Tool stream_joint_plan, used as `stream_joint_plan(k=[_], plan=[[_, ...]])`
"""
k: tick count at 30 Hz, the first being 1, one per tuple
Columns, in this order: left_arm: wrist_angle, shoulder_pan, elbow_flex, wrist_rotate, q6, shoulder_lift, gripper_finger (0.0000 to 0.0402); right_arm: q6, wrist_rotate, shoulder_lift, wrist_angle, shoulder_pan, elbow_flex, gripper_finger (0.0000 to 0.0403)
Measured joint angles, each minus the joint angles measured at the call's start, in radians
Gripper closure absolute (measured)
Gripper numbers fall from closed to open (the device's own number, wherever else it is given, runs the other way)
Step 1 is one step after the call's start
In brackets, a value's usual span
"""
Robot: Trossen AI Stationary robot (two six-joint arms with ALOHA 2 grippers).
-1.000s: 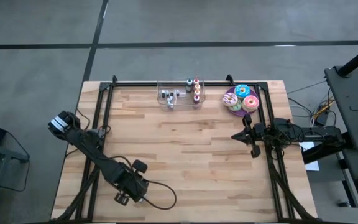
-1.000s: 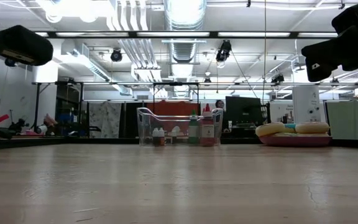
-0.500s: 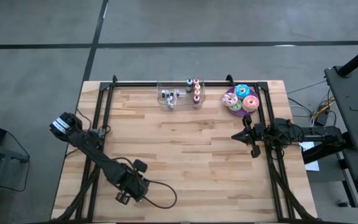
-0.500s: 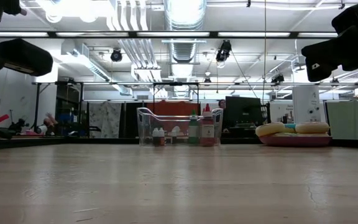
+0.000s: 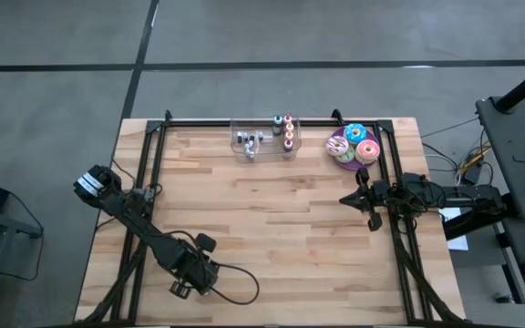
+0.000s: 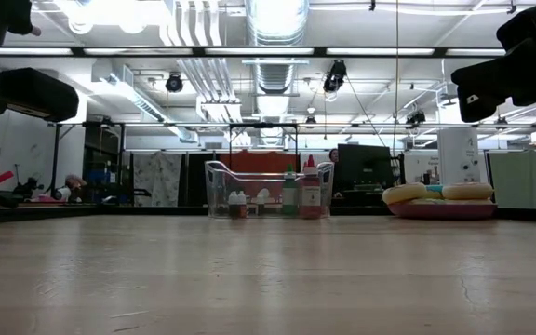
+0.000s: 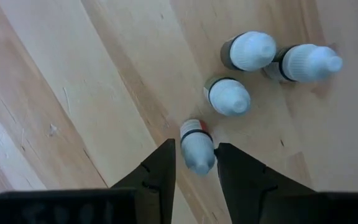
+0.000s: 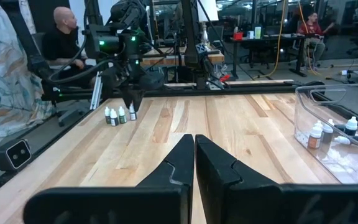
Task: Pick & Place food coloring
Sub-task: Put the small top red food coloring bottle into the transparent bin
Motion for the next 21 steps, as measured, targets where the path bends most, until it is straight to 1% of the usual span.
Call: stream_joint_plan(k=[15,18,21], plan=[[0.017,0.004,-0.015,0.002,-0.012,0.0,0.0313,0.0,0.0,0.0,0.0,0.0,0.0,0.0394],[0.017,0.004,-0.016,0.004,-0.016,0.0,0.0321,0.0,0.0,0.0,0.0,0.0,0.0,0.0394],[0.017,0.004,-0.016,0.005,-0.02,0.0,0.0339,0.0,0.0,0.0,0.0,0.0,0.0,0.0394]])
